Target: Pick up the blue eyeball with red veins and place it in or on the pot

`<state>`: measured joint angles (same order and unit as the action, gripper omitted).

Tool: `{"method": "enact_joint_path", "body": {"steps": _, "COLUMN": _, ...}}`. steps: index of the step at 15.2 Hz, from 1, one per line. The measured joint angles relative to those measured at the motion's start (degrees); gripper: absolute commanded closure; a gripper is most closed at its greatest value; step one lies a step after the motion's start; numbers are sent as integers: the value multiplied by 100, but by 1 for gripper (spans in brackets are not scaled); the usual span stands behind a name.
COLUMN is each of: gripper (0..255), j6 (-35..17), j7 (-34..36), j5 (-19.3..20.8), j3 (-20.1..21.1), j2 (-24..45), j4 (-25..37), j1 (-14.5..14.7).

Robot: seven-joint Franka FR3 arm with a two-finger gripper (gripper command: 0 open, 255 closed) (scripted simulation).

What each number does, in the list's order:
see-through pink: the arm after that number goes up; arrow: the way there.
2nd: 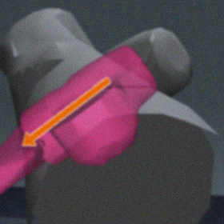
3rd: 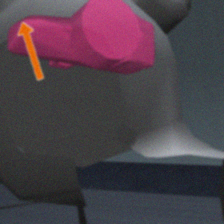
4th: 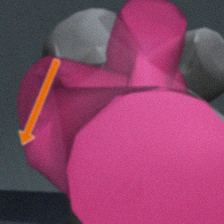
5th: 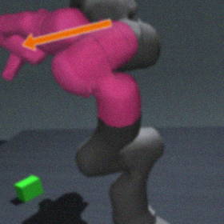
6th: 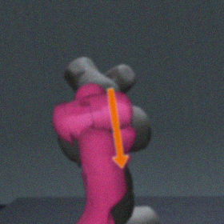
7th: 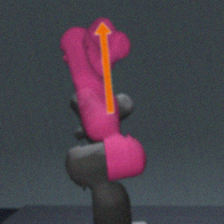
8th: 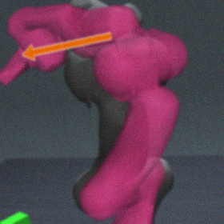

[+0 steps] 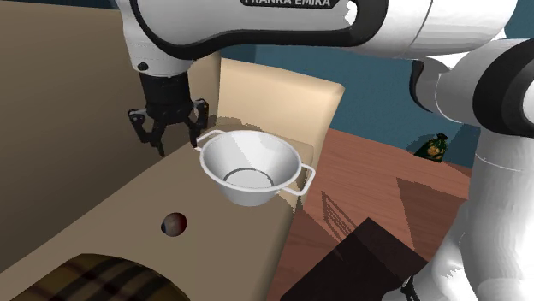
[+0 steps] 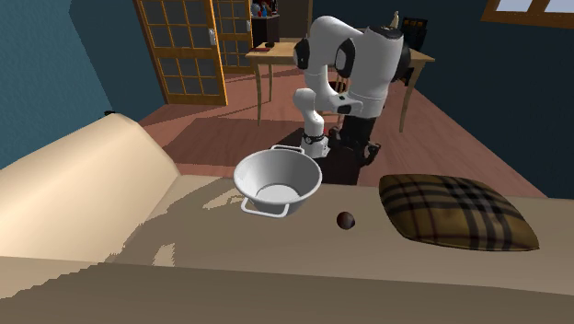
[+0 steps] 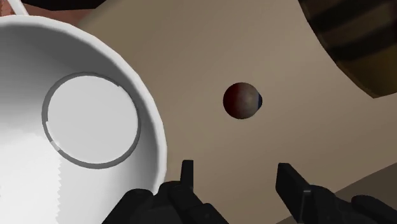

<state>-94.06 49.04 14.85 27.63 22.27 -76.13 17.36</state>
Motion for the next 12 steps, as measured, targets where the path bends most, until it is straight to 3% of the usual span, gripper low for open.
{"method": "enact_joint_path", "body": {"steps": 12, "gripper": 0, "j6": -1812, "j7": -353, "j5": -631, "j3": 100, "j2": 647, "j4": -1341, "j1": -394}}
